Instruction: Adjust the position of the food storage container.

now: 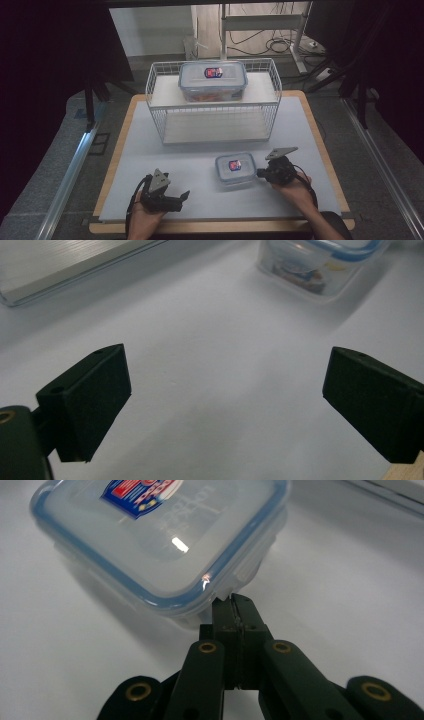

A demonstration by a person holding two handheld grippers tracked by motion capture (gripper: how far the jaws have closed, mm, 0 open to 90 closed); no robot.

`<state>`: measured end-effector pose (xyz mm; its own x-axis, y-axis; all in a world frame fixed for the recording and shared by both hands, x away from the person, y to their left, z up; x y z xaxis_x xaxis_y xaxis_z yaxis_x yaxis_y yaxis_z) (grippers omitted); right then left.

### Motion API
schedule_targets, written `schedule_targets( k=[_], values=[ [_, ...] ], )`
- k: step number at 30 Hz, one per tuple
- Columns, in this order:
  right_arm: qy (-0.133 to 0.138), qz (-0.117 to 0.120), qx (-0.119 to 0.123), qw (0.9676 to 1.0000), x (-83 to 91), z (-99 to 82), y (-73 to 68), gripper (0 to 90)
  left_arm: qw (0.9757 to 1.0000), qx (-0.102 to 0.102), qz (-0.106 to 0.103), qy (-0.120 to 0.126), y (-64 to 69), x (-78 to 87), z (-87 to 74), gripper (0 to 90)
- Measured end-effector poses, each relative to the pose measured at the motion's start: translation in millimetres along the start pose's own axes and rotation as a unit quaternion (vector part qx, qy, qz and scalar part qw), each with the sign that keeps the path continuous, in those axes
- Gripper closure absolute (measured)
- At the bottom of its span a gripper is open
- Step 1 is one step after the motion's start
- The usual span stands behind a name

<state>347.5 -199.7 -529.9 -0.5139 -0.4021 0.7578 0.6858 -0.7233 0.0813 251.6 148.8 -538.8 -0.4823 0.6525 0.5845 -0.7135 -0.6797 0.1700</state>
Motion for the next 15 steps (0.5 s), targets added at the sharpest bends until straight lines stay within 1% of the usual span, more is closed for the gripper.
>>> schedule_targets(
  k=[1, 2, 5, 9, 10, 12, 15],
  values=[
    [0.002, 0.004, 0.009, 0.9999, -2.8, 2.9, -7.8, 89.9, 1.0000, 0.000, 0.000, 0.000, 0.0, 0.0, 0.0, 5.1],
    [0.002, 0.004, 0.009, 0.9999, -2.8, 2.9, -7.8, 89.9, 1.0000, 0.000, 0.000, 0.000, -0.1, -0.1, 0.0, 5.1],
    [0.006, 0.013, 0.016, 0.9998, -6.5, 7.0, -18.3, 89.9, 1.0000, 0.000, -0.002, 0.000, 0.1, -0.5, 0.1, 5.1],
    [0.010, 0.011, 0.029, 0.9995, -10.1, 10.4, -27.1, 89.9, 1.0000, -0.001, -0.002, -0.002, 0.6, -0.7, 0.3, 5.1],
    [0.010, 0.010, 0.030, 0.9994, -10.4, 10.7, -27.4, 89.9, 1.0000, -0.001, -0.002, -0.002, 0.5, -0.6, 0.3, 5.1],
    [0.012, 0.011, 0.024, 0.9996, -9.2, 9.6, -24.6, 89.9, 1.0000, -0.001, -0.001, -0.002, 0.3, -0.1, 0.2, 5.1],
    [0.019, 0.000, 0.018, 0.9997, -4.0, 8.2, -17.4, 89.7, 1.0000, 0.000, -0.001, -0.001, -0.6, 0.6, 0.0, 5.1]
  ],
)
Point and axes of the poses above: each handheld gripper's, and its own axes: x roughly backward along the jaws, z roughly out of its top, y roughly to its right, the point moved 3 cm from there along -x, roughly forward along the jaws, and after that the axes turned 13 degrees about -z, right-handed, at the moved point
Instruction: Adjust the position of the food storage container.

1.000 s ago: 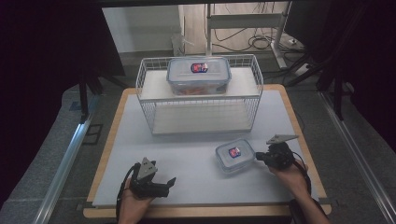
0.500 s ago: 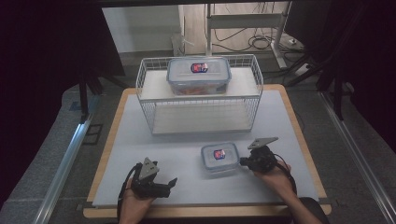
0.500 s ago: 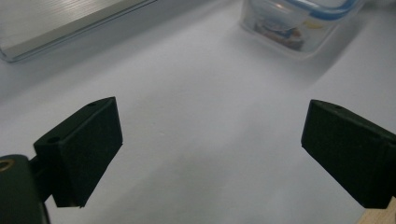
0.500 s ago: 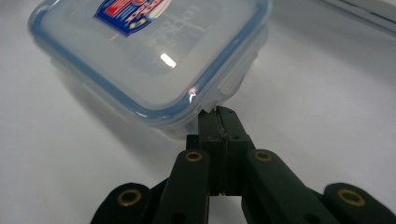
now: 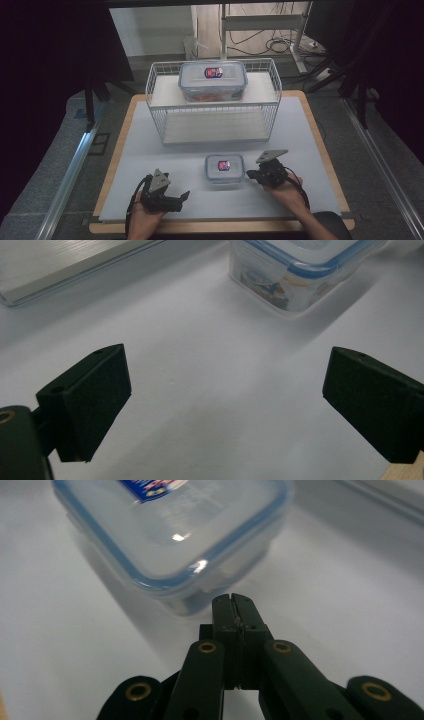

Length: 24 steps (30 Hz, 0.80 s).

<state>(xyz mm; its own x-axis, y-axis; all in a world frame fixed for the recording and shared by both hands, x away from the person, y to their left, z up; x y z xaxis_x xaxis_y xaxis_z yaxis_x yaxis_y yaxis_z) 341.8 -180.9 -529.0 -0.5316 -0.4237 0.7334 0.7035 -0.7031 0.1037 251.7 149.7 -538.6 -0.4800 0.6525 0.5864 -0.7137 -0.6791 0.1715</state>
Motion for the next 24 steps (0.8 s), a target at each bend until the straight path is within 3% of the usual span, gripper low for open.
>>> schedule_targets(
  k=[11, 24],
  values=[
    [0.036, -0.019, 0.009, 0.9991, 22.2, -8.7, 13.7, 66.6, 1.0000, 0.005, 0.002, 0.000, -3.0, 1.1, -1.9, 6.7],
    [0.049, -0.024, -0.019, 0.9984, 22.5, -17.7, 29.8, 30.3, 1.0000, 0.004, 0.004, -0.007, -3.8, 0.4, -2.7, 5.7]
  ],
)
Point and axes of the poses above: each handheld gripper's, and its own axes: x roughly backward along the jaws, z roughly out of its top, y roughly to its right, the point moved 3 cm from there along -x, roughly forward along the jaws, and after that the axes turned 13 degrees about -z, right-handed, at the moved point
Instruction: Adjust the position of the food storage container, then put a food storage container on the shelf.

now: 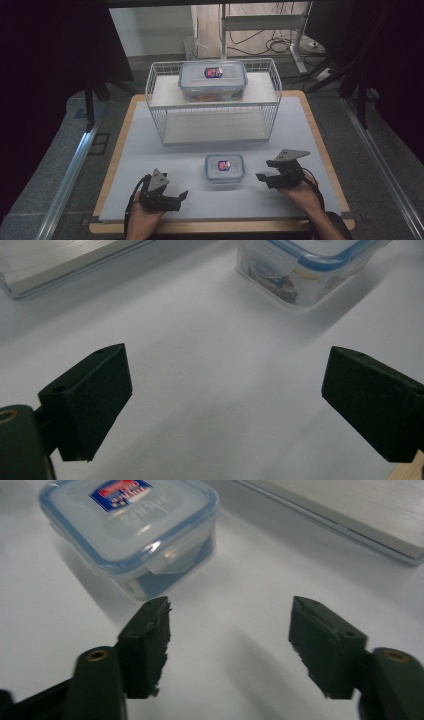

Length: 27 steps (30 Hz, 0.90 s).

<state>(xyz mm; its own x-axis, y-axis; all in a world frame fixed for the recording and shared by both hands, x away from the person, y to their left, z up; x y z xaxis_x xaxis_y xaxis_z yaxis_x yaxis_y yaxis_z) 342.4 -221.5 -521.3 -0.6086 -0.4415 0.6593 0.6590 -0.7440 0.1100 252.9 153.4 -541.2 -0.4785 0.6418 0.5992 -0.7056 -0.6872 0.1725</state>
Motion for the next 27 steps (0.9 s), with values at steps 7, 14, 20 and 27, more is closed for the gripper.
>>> schedule_targets(
  k=[7, 14, 20, 27],
  values=[
    [-0.002, -0.001, 0.001, 1.0000, -3.0, -1.7, 0.0, 26.0, 1.0000, 0.001, 0.001, -0.001, -0.1, -0.1, -0.1, 5.4],
    [0.001, -0.004, 0.003, 1.0000, -3.7, -1.4, 0.8, 25.5, 1.0000, 0.009, -0.004, 0.000, -0.8, -0.2, -0.1, 5.6],
    [0.005, -0.002, 0.004, 1.0000, -3.4, -0.7, -0.1, 25.0, 0.9996, 0.025, -0.013, -0.001, -1.3, -0.1, 1.8, 5.6],
    [0.011, -0.003, 0.005, 0.9999, -3.3, 0.5, 0.5, 22.1, 0.9991, 0.032, -0.020, -0.020, 0.5, -5.8, 4.2, 3.8]
  ],
)
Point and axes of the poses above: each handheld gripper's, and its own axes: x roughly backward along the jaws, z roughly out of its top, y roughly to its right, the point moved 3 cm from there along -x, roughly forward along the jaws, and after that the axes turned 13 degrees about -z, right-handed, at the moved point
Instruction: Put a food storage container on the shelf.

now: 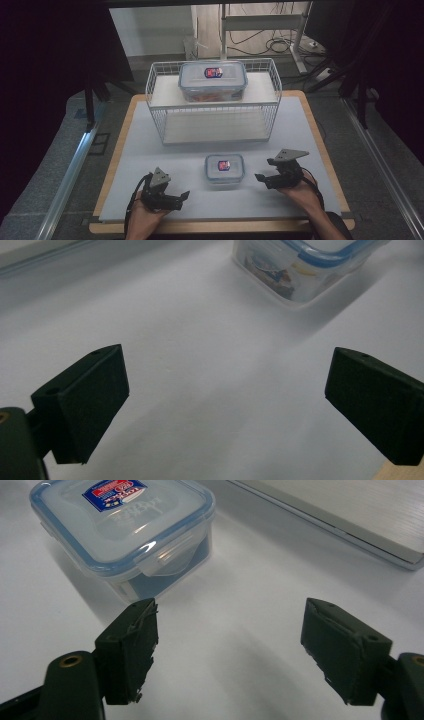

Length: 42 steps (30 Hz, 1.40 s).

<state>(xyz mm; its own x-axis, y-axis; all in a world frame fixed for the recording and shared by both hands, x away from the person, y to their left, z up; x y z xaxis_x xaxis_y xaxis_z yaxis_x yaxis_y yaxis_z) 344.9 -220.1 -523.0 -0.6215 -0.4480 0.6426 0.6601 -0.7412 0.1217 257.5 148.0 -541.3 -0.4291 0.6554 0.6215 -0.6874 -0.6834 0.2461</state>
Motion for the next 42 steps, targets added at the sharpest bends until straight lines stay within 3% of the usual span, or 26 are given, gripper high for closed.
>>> schedule_targets(
  k=[8, 14, 19, 25, 33, 40, 42],
  values=[
    [0.002, 0.010, -0.003, 0.9999, -2.4, 1.0, -1.3, 14.3, 0.9998, -0.001, -0.015, 0.008, 0.4, -5.1, 9.1, 7.0],
    [-0.004, 0.021, -0.007, 0.9998, -3.3, 3.4, -3.3, 13.5, 0.9995, -0.008, -0.025, 0.015, -2.7, -10.3, 17.4, 8.5],
    [-0.007, 0.034, -0.025, 0.9991, -2.7, 7.6, -5.4, 13.4, 0.9985, -0.001, -0.047, 0.030, -5.9, -12.0, 27.3, 11.1],
    [-0.014, 0.036, -0.032, 0.9987, -5.9, 11.0, -10.5, 6.0, 0.9971, 0.010, -0.064, 0.039, -13.0, -17.1, 39.8, 14.6],
    [-0.027, 0.064, -0.056, 0.9960, -9.9, 21.0, -15.6, 10.4, 0.9927, 0.024, -0.113, 0.034, -13.6, -39.8, 61.9, 19.5],
    [-0.040, 0.090, -0.068, 0.9928, -21.3, 28.8, -19.2, 15.6, 0.9901, 0.039, -0.135, -0.007, -14.7, -66.1, 69.9, 19.5],
    [-0.046, 0.095, -0.069, 0.9920, -25.7, 30.7, -20.3, 16.0, 0.9877, 0.049, -0.149, -0.006, -14.5, -71.1, 71.9, 18.6]
  ],
)
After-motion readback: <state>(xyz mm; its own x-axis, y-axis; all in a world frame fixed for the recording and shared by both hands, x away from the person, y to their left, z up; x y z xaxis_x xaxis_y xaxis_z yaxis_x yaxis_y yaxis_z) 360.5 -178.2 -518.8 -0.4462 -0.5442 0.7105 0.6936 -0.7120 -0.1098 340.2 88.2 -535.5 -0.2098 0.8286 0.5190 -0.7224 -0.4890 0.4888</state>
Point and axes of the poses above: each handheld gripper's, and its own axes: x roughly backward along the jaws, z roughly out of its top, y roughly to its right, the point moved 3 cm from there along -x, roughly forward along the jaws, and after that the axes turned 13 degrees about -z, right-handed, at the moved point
